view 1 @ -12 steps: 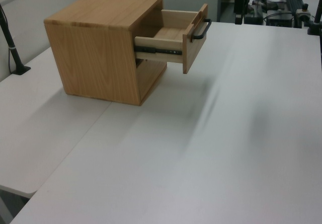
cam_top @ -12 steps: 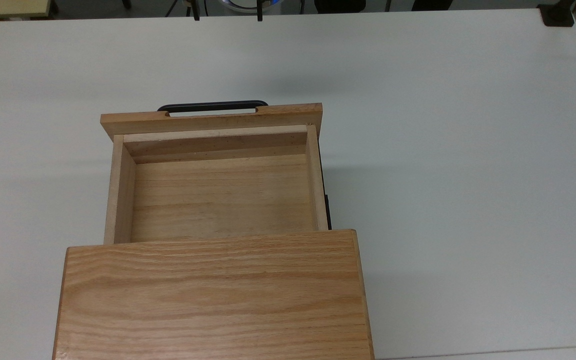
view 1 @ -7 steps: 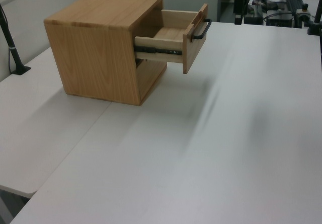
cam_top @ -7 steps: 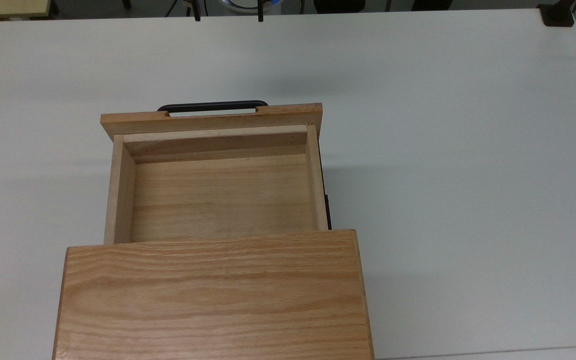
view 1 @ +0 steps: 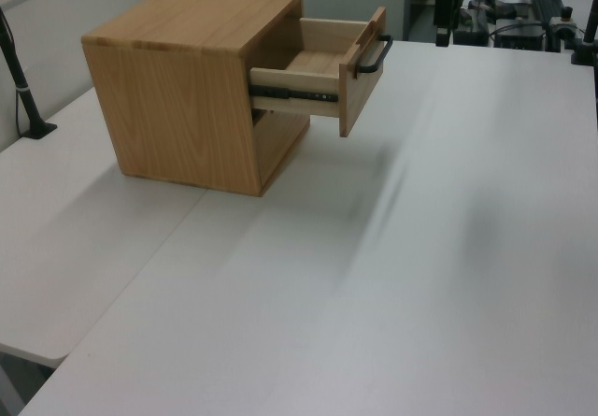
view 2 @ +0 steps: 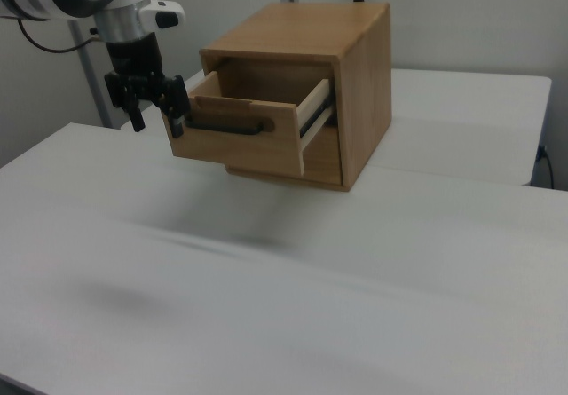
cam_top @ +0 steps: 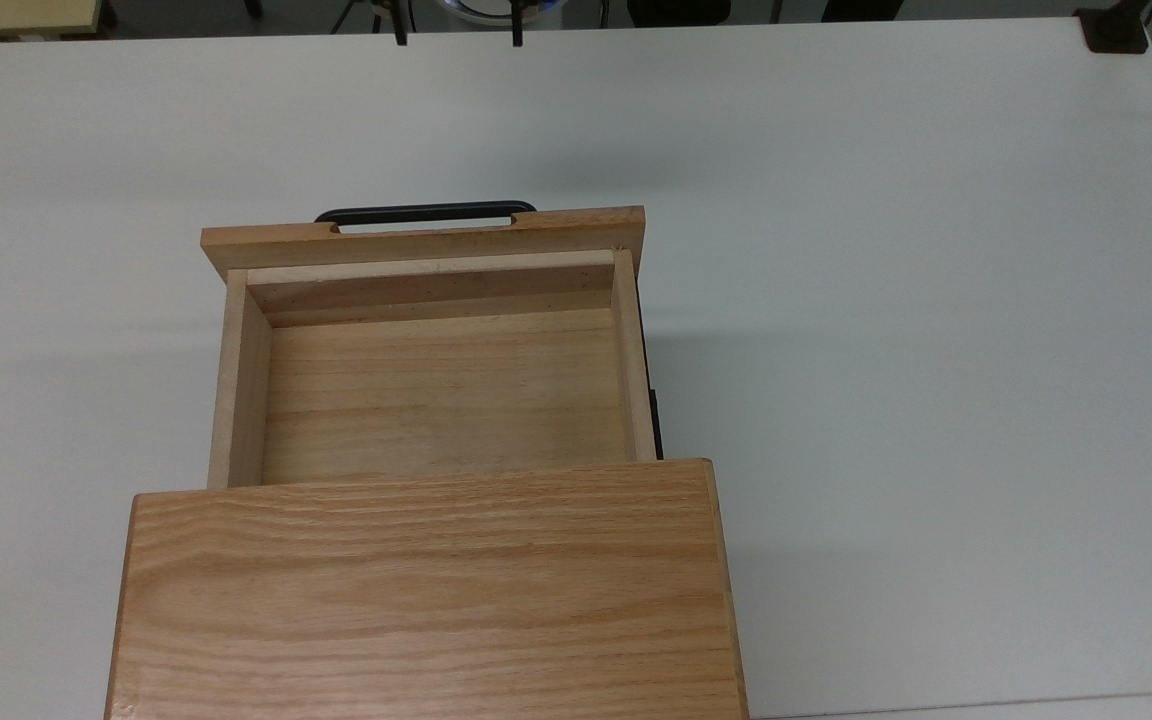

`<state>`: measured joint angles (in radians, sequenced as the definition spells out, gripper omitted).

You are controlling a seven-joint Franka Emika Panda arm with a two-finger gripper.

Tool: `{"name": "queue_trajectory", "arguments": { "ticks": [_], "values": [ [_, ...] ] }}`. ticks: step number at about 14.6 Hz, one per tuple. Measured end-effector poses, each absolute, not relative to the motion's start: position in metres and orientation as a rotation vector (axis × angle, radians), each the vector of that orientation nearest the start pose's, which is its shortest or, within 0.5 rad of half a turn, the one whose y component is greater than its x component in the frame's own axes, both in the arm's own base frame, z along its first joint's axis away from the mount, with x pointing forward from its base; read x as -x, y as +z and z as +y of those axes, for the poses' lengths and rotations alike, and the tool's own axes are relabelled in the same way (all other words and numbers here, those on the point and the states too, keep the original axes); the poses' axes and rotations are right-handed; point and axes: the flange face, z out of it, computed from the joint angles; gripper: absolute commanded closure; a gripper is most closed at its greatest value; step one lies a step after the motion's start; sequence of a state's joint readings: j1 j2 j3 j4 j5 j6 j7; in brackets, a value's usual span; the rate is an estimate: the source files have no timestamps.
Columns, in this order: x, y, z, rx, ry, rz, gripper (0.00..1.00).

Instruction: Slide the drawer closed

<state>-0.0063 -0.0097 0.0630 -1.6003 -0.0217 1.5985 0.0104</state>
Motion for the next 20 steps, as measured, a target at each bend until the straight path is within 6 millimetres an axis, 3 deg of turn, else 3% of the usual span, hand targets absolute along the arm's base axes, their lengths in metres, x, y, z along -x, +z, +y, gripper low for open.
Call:
{"name": "queue_trajectory", "arguments": {
  "ticks": [2, 7, 8, 15, 20],
  "values": [
    [-0.553, 0.618, 0.03, 3.163, -0.013, -0.077, 0.46],
    [-0.554, 0.617, 0.03, 3.161, -0.009, -0.115, 0.96],
    [-0.554, 0.616, 0.03, 3.161, -0.007, -0.119, 1.0],
    [-0.561, 0.603, 0.03, 3.16, 0.031, -0.124, 1.0],
    [-0.58, 0.583, 0.027, 3.155, -0.003, -0.172, 1.0]
  ]
}}
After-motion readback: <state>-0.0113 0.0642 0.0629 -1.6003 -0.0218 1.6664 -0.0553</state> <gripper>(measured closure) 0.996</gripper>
